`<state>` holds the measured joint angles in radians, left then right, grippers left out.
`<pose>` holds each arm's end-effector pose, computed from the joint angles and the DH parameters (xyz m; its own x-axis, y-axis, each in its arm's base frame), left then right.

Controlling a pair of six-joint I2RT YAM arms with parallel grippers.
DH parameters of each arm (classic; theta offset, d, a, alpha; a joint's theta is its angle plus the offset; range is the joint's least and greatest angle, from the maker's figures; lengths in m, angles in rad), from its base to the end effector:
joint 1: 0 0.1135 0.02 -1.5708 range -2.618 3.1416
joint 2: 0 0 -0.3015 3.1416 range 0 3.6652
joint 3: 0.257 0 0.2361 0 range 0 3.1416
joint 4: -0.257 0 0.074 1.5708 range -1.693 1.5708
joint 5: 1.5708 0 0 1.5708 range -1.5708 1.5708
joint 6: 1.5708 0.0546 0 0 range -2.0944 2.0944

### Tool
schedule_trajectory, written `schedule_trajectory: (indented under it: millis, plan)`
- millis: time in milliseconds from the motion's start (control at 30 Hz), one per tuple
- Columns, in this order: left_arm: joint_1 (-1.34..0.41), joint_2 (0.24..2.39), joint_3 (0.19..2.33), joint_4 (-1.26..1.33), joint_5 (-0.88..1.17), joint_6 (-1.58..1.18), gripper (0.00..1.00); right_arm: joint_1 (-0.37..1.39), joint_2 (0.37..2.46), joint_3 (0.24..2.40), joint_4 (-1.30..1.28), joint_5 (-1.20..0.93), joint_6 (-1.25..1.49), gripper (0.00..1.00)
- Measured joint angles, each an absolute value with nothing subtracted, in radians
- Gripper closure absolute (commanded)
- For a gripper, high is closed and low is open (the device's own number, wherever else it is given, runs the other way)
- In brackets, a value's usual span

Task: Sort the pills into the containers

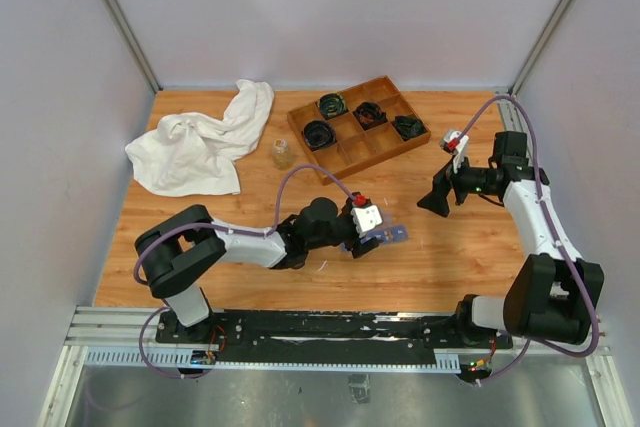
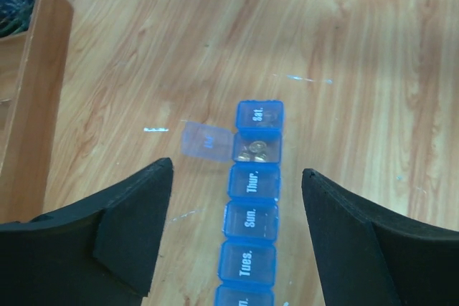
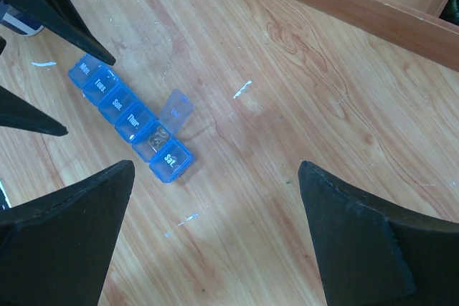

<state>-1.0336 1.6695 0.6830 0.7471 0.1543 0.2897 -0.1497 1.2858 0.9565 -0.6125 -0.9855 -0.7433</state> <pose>0.1719 -0.3050 0.2258 0.1481 0.3030 -0.9414 0.9214 0.3034 0.2426 0.2362 0.0104 0.3016 -0.3163 -0.3304 -0.8893 -0.8374 0.5377 0.0981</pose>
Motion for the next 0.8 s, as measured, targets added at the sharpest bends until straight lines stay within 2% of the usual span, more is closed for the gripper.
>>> schedule_trajectory:
  millis: [233,400,633,800]
  plan:
    - [-1.035,1.622,0.818,0.545,0.110,0.263,0.19,-0.150,1.338,0.960,-0.635,-1.028,-0.785,0.00]
    - [-1.035,1.508,0.841,0.440,0.173,0.265,0.18,-0.150,1.386,0.970,-0.646,-1.056,-0.785,0.04]
    - [-1.036,1.503,0.731,0.439,0.198,0.289,0.18,-0.149,1.459,0.992,-0.649,-1.080,-0.754,0.14]
    - [-1.036,1.563,0.688,0.455,0.177,0.312,0.20,-0.127,1.526,1.006,-0.650,-1.081,-0.728,0.17]
